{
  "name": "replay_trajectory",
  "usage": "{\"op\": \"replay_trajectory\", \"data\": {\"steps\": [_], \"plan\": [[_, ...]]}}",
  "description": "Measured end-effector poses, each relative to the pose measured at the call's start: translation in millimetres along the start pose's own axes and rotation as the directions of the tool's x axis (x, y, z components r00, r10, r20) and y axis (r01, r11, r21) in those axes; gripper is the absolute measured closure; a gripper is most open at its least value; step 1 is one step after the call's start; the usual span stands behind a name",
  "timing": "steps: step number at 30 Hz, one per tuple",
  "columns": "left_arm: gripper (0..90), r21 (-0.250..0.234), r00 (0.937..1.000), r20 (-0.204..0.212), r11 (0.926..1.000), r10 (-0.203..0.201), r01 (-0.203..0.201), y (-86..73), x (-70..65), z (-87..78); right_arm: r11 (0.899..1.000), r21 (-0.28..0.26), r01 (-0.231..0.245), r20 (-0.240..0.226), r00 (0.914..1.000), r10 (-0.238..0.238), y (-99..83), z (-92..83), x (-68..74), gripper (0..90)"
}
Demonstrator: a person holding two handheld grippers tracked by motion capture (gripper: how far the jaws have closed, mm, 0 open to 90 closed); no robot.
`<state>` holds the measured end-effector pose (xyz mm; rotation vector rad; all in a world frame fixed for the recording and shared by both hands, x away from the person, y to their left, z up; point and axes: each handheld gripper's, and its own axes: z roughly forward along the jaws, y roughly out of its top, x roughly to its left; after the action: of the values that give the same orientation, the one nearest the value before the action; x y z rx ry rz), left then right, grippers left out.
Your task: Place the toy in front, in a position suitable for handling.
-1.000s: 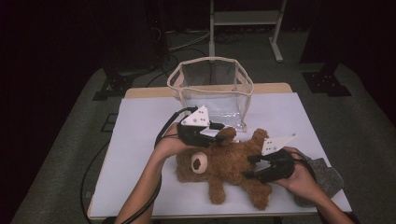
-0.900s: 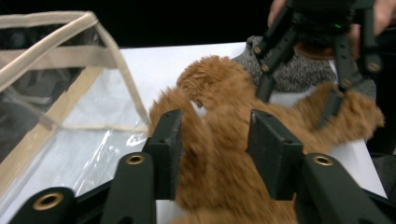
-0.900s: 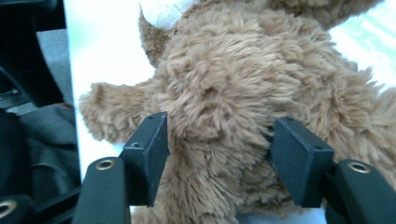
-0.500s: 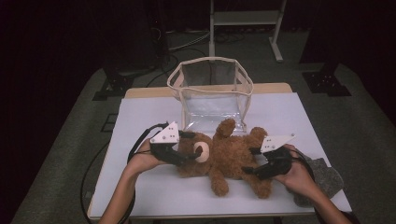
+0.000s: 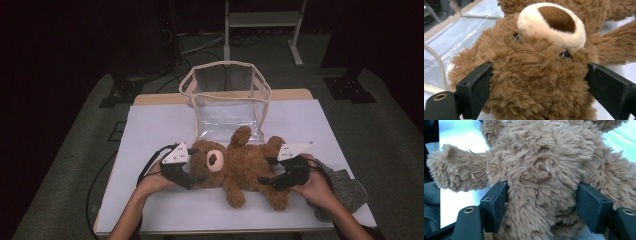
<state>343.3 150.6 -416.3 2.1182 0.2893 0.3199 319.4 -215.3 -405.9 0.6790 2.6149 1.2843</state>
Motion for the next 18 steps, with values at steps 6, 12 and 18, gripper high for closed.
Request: {"op": "replay_trajectory", "data": {"steps": [6,12,18], "plan": [[35.5,0.007,0.9988,-0.047,0.9999,0.009,-0.009,6.1,-4.2,0.4,0.998,-0.001,-0.066,0.009,0.9978,0.066,4.9,2.1,-1.7,47.4],[41.5,0.023,0.9983,-0.054,0.9995,0.021,-0.02,14.2,-6.3,-4.0,0.994,-0.004,-0.109,-0.013,0.994,0.109,14.3,-2.7,-2.4,60.6],[42.5,0.025,0.9993,-0.034,0.9996,0.013,-0.012,22.3,-7.9,-15.6,0.993,0.011,-0.117,-0.056,0.9915,0.118,22.6,-10.4,1.4,63.8]]}}
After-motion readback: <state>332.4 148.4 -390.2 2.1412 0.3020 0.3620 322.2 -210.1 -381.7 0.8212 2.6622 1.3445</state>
